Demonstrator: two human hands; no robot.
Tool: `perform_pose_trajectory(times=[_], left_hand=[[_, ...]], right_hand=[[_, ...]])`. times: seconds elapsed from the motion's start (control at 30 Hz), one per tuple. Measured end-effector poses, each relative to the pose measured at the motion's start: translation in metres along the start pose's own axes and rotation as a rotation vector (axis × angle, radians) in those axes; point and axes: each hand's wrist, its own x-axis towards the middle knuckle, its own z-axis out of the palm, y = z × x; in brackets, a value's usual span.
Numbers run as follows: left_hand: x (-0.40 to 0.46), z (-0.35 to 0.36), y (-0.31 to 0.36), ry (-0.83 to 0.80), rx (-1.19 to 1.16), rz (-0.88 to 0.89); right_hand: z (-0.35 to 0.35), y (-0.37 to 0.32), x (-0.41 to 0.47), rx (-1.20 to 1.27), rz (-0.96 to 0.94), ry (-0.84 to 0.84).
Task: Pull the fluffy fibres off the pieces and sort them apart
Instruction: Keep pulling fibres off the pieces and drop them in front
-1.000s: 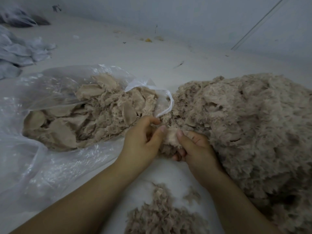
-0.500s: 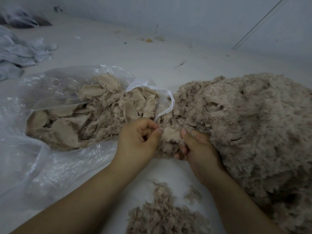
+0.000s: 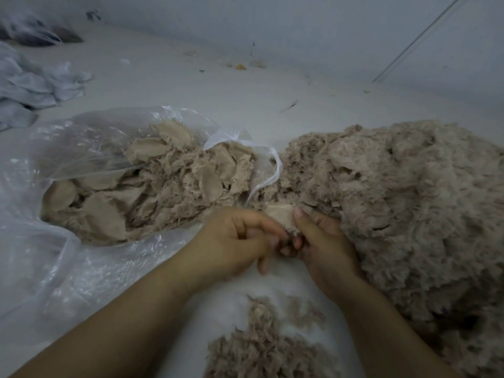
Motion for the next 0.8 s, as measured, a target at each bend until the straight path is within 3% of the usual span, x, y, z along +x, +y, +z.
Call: perform_pose_trajectory(times=[0.07,0.1,0.2,0.37,0.5,0.57,0.7,0.77,0.8], left_hand=[[0.008,0.005,-0.005,0.31,0.079,0.007],[0.011,0.006,-0.007,0.374,0.117,-0.007],[0.013,0.012,-0.01,0.349,0.104,-0.027],[0.012,0.014,-0.007,0.33,0.03,0.089],[0.009,0.009,-0.001,0.207,0.095,0.143],[0.009,0.007,0.002,0.257,0.198,0.183],[0.014,-0.022,0.01,0.639,0.617,0.362],[0.018,-0.042,0.011,0.623,0.99,0.347],[0.02,-0.048,0.009,0.552,1.174,0.248]], right_hand=[[0.0,0.001,-0.001,-0.017,-0.013,-0.065],[-0.001,0.001,-0.001,-0.052,-0.026,-0.098],[-0.002,0.001,-0.002,-0.152,-0.063,-0.149],[-0.003,-0.001,0.003,-0.03,0.057,0.06],[0.0,0.0,0.004,0.002,0.097,0.103],[-0.001,0.0,0.004,0.011,0.067,0.077],[0.0,-0.001,0.002,-0.04,0.015,0.0],[0.0,-0.001,0.002,-0.064,0.009,-0.008],[0.0,0.0,0.002,-0.076,0.002,-0.018]])
